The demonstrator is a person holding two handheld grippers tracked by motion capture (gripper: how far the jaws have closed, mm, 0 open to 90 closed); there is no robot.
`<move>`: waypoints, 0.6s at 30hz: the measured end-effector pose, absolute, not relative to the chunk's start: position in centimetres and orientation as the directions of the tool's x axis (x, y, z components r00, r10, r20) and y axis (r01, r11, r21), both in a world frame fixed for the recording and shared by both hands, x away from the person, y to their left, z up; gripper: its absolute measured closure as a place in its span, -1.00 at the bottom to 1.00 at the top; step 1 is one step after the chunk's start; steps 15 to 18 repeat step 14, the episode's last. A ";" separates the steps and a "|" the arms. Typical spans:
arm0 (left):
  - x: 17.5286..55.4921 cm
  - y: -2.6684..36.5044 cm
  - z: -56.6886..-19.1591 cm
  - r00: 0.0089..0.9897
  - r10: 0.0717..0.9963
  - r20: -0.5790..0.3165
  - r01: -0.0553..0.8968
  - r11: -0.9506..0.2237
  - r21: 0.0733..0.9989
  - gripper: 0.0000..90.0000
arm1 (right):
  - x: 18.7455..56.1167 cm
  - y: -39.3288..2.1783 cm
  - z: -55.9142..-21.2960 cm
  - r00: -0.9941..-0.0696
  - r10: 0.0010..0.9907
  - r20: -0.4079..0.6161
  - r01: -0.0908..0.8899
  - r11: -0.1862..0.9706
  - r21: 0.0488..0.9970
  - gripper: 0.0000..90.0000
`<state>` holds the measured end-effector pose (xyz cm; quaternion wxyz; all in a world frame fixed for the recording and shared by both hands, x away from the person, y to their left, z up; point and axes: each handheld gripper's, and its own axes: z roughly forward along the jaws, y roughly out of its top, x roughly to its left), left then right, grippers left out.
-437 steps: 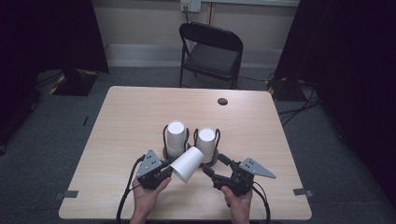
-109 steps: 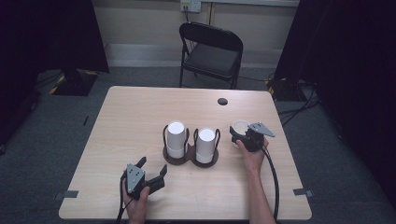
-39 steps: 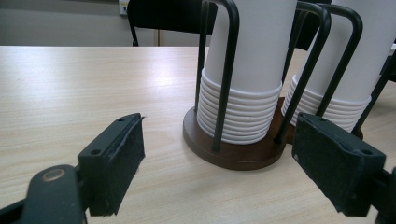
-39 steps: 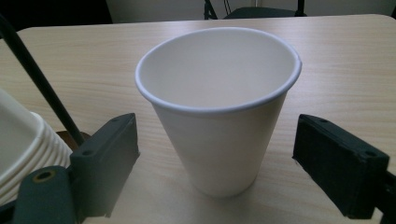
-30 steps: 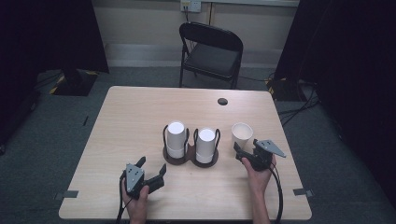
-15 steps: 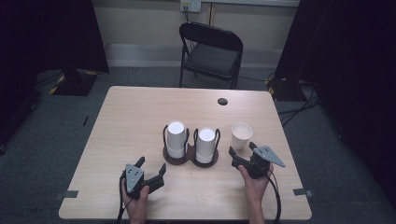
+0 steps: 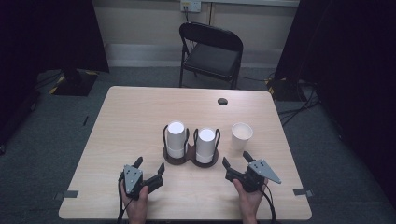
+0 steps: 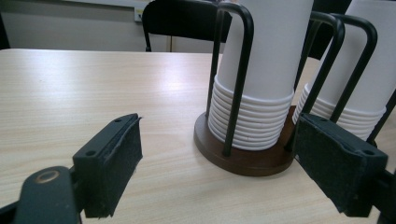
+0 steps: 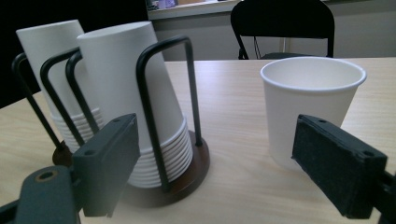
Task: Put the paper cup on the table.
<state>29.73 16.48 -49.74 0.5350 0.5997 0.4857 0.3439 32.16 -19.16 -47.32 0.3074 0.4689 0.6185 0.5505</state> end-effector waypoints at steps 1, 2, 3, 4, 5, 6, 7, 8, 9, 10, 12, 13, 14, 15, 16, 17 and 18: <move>29.7 16.5 -49.7 0.293 0.950 -0.106 0.218 0.041 0.975 -0.66 | 31.9 -19.0 -47.6 -0.374 0.916 0.143 0.252 -0.048 0.967 -0.68; 29.8 16.5 -49.7 0.293 0.950 -0.106 0.219 0.041 0.975 -0.66 | 31.8 -18.8 -47.8 -0.377 0.916 0.138 0.256 -0.040 0.966 -0.68; 29.8 16.5 -49.7 0.298 0.949 -0.106 0.226 0.037 0.973 -0.66 | 31.6 -18.7 -48.0 -0.377 0.917 0.130 0.257 -0.031 0.966 -0.68; 29.9 16.5 -49.7 0.296 0.948 -0.113 0.231 0.043 0.972 -0.66 | 31.6 -18.7 -48.2 -0.379 0.916 0.129 0.256 -0.031 0.966 -0.68; 30.0 16.6 -49.7 0.297 0.947 -0.124 0.241 0.052 0.969 -0.66 | 31.5 -18.6 -48.4 -0.383 0.914 0.134 0.259 -0.033 0.965 -0.68; 30.1 16.6 -49.7 0.299 0.945 -0.129 0.248 0.054 0.967 -0.66 | 31.5 -18.6 -48.7 -0.386 0.912 0.136 0.268 -0.030 0.963 -0.68; 30.1 16.7 -49.7 0.299 0.944 -0.139 0.252 0.063 0.966 -0.66 | 31.5 -18.6 -48.8 -0.382 0.915 0.134 0.271 -0.027 0.962 -0.68; 30.1 16.8 -49.7 0.301 0.943 -0.143 0.249 0.067 0.966 -0.66 | 31.5 -18.6 -49.0 -0.377 0.917 0.127 0.267 -0.023 0.963 -0.68; 30.0 16.8 -49.7 0.297 0.943 -0.149 0.243 0.077 0.967 -0.66 | 31.5 -18.6 -49.1 -0.378 0.917 0.130 0.268 -0.026 0.963 -0.68; 30.0 16.8 -49.7 0.296 0.945 -0.139 0.235 0.069 0.970 -0.66 | 31.5 -18.6 -49.3 -0.376 0.918 0.130 0.268 -0.027 0.963 -0.68; 29.9 16.7 -49.7 0.293 0.947 -0.131 0.227 0.064 0.972 -0.66 | 31.6 -18.6 -49.4 -0.373 0.918 0.136 0.276 -0.030 0.961 -0.68; 29.9 16.7 -49.7 0.294 0.947 -0.127 0.227 0.060 0.972 -0.66 | 31.6 -18.6 -49.4 -0.376 0.916 0.139 0.275 -0.033 0.961 -0.68; 29.9 16.7 -49.7 0.295 0.948 -0.121 0.229 0.053 0.972 -0.66 | 31.7 -18.6 -49.5 -0.378 0.914 0.145 0.288 -0.033 0.957 -0.68; 29.9 16.7 -49.7 0.295 0.948 -0.121 0.229 0.053 0.972 -0.66 | 31.7 -18.6 -49.5 -0.378 0.914 0.145 0.288 -0.033 0.957 -0.68; 29.9 16.7 -49.7 0.295 0.948 -0.121 0.229 0.053 0.972 -0.66 | 31.7 -18.6 -49.5 -0.378 0.914 0.145 0.288 -0.033 0.957 -0.68; 29.9 16.7 -49.7 0.295 0.948 -0.121 0.229 0.053 0.972 -0.66 | 31.7 -18.6 -49.5 -0.378 0.914 0.145 0.288 -0.033 0.957 -0.68; 29.9 16.7 -49.7 0.295 0.948 -0.121 0.229 0.053 0.972 -0.66 | 31.7 -18.6 -49.5 -0.378 0.914 0.145 0.288 -0.033 0.957 -0.68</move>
